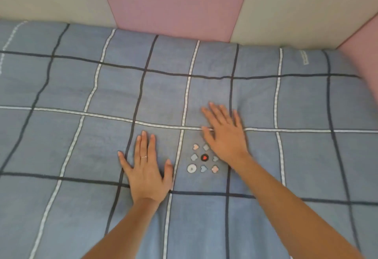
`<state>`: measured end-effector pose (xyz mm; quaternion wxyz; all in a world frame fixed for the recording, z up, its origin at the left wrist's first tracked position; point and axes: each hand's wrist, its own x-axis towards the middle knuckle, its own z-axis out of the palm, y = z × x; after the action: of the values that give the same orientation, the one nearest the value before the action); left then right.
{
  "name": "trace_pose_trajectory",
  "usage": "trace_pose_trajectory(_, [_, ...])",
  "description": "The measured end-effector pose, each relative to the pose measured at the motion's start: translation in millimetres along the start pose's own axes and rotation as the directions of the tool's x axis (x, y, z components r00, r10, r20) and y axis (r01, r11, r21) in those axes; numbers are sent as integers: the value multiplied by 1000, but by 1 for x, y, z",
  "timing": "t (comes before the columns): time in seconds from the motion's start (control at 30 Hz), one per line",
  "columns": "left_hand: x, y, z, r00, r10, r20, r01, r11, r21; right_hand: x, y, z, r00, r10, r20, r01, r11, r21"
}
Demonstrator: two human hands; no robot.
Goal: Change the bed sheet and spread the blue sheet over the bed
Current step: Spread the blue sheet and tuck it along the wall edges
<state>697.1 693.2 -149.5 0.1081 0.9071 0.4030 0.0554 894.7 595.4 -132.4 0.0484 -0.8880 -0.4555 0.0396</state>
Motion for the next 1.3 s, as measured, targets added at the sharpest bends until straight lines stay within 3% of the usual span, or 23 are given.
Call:
trace_pose_trajectory(0.07, [-5, 4, 0, 1000, 19, -14, -19, 999, -26, -73, 78, -16, 927, 375, -29, -376, 920, -113])
trace_pose_trajectory(0.17, [-6, 3, -1, 1000, 5, -10, -5, 999, -39, -158, 117, -45, 730, 683, -4, -672, 718, -181])
trace_pose_trajectory(0.2, [-5, 2, -1, 1000, -1, -1, 1, 999, -42, -178, 108, -46, 716, 698, -18, -690, 703, -175])
trace_pose_trajectory(0.23, [-3, 3, -2, 1000, -7, 0, 7, 999, -44, -200, 93, -48, 751, 660, -19, -654, 739, -164])
trace_pose_trajectory(0.27, [-3, 6, -2, 1000, -7, 1, 7, 999, -50, -220, 75, -48, 837, 547, 3, -539, 824, -176])
trace_pose_trajectory(0.33, [-2, 4, -4, 1000, 5, -4, -5, 998, -62, -258, 41, -31, 981, 181, 70, -162, 962, -222])
trace_pose_trajectory(0.37, [-1, 3, -4, 1000, 2, -15, -3, 997, -71, -271, 30, -22, 993, 63, 104, -38, 973, -226])
trace_pose_trajectory(0.4, [0, 4, -5, 1000, 11, -15, -12, 998, -64, -275, 26, -17, 994, 32, 104, -9, 977, -214])
trace_pose_trajectory(0.53, [-3, 2, -5, 1000, 11, -10, -12, 1000, -20, -282, 22, 4, 958, 274, 78, -256, 948, -192])
trace_pose_trajectory(0.7, [-65, 20, 2, 998, 53, 25, -52, 998, -31, -277, 26, 4, 950, 284, 131, -258, 948, -185])
trace_pose_trajectory(0.83, [-180, 54, -2, 991, 109, 73, -102, 990, -99, -278, 23, -1, 941, 294, 166, -274, 953, -132])
trace_pose_trajectory(0.97, [-281, 81, -6, 958, 203, 203, -200, 979, -37, -273, 22, -8, 928, 313, 203, -302, 950, -86])
trace_pose_trajectory(1.1, [-285, 83, 3, 962, 199, 188, -211, 976, 45, -252, -27, -23, 785, 548, 290, -601, 787, 139])
trace_pose_trajectory(1.13, [-287, 85, 4, 964, 194, 183, -206, 977, 52, -249, -45, -28, 831, 483, 275, -539, 820, 191])
trace_pose_trajectory(1.17, [-290, 88, 8, 968, 187, 165, -199, 978, 56, -254, -57, -29, 924, 314, 220, -359, 910, 206])
trace_pose_trajectory(1.2, [-287, 83, 7, 972, 174, 158, -184, 982, 50, -256, -69, -31, 982, 70, 173, -101, 979, 177])
trace_pose_trajectory(1.23, [-286, 83, 8, 974, 177, 141, -186, 981, 56, -267, -60, -31, 976, -142, 166, 124, 986, 115])
trace_pose_trajectory(1.27, [-289, 86, 12, 971, 200, 131, -210, 975, 66, -285, -29, -27, 961, -202, 186, 200, 979, 35])
trace_pose_trajectory(1.3, [-287, 82, 13, 973, 201, 109, -210, 975, 73, -298, 4, -23, 975, -150, 163, 157, 987, -35])
